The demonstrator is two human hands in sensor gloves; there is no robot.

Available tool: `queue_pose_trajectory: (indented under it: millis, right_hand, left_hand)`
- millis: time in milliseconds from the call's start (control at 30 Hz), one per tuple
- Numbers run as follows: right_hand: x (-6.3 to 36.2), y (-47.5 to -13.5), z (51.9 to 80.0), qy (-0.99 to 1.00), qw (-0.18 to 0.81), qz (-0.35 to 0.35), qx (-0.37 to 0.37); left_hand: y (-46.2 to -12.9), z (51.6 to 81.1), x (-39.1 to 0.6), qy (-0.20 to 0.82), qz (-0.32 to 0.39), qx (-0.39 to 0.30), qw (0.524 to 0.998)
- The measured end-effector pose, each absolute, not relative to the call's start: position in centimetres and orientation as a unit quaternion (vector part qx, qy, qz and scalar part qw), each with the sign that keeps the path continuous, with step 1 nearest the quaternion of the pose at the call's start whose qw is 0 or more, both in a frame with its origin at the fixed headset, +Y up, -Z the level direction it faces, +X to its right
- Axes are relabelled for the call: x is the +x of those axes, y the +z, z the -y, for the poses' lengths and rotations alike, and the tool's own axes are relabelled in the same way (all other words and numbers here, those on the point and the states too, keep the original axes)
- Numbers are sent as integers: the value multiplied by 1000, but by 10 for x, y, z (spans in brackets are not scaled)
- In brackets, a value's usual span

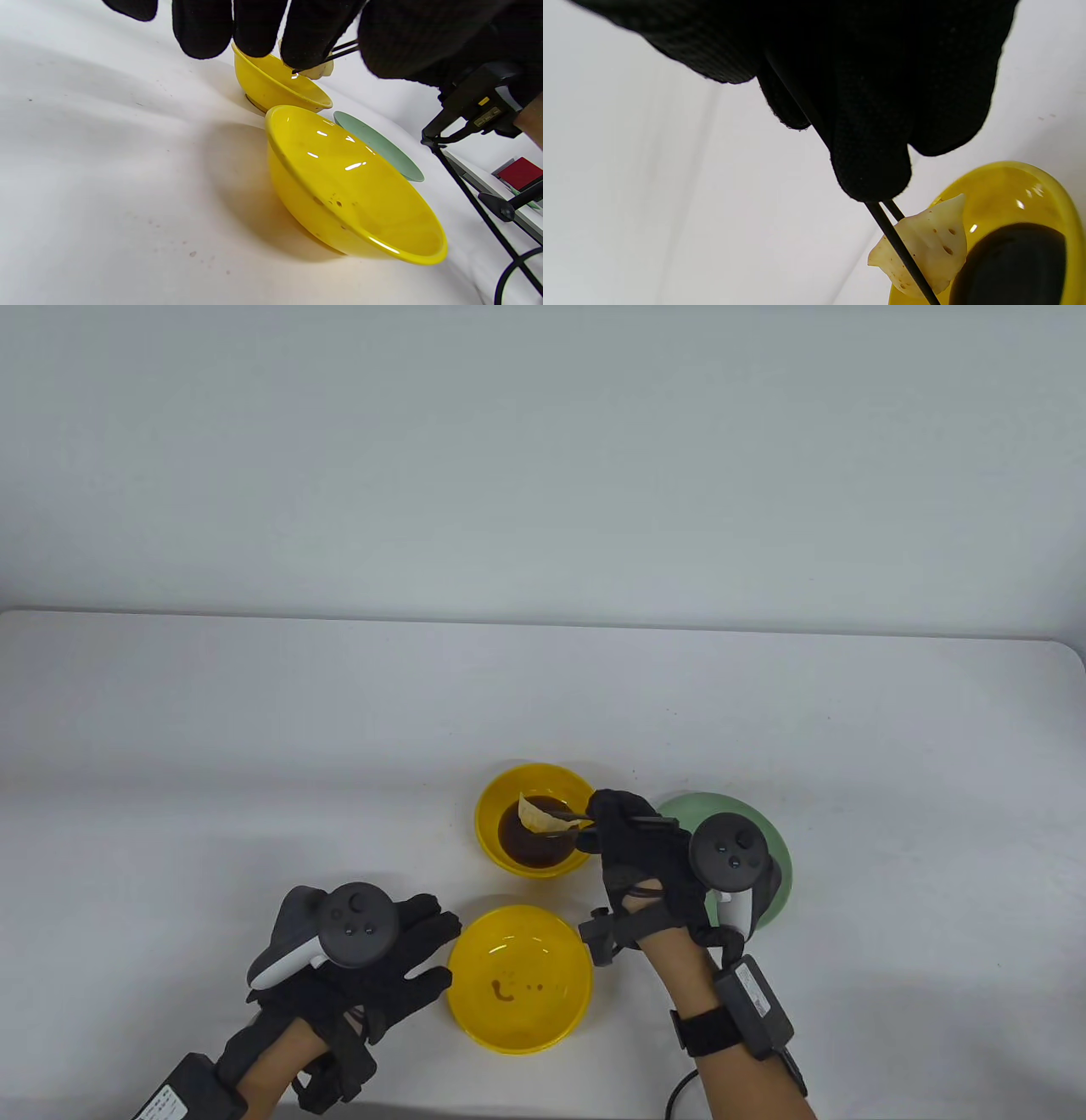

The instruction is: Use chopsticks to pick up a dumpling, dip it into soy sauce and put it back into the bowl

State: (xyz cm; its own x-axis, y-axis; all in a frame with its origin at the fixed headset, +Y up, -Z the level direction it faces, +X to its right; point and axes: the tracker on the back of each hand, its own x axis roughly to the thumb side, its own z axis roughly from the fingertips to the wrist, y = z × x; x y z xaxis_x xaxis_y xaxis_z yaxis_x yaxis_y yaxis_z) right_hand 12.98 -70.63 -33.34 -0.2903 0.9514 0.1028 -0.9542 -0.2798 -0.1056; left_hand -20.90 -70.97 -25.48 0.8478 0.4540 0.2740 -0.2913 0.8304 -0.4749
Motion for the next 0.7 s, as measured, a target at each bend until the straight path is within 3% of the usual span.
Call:
queue_pose_trajectory:
  millis: [167, 267, 533, 700]
  right_hand:
    - [163, -338, 753, 611, 783, -33, -115]
    - [175, -331, 754, 579, 805, -44, -124]
    - [166, -276, 748, 648, 747, -149, -14]
    - [143, -278, 753, 725, 663, -180, 42]
  left_hand:
    - [-257, 712, -211, 204, 182, -219, 937]
    - [-258, 712, -212, 209, 177, -222, 936]
    - [-260, 711, -216, 218, 169, -223, 935]
    - [-260, 714, -215, 211, 167, -226, 936]
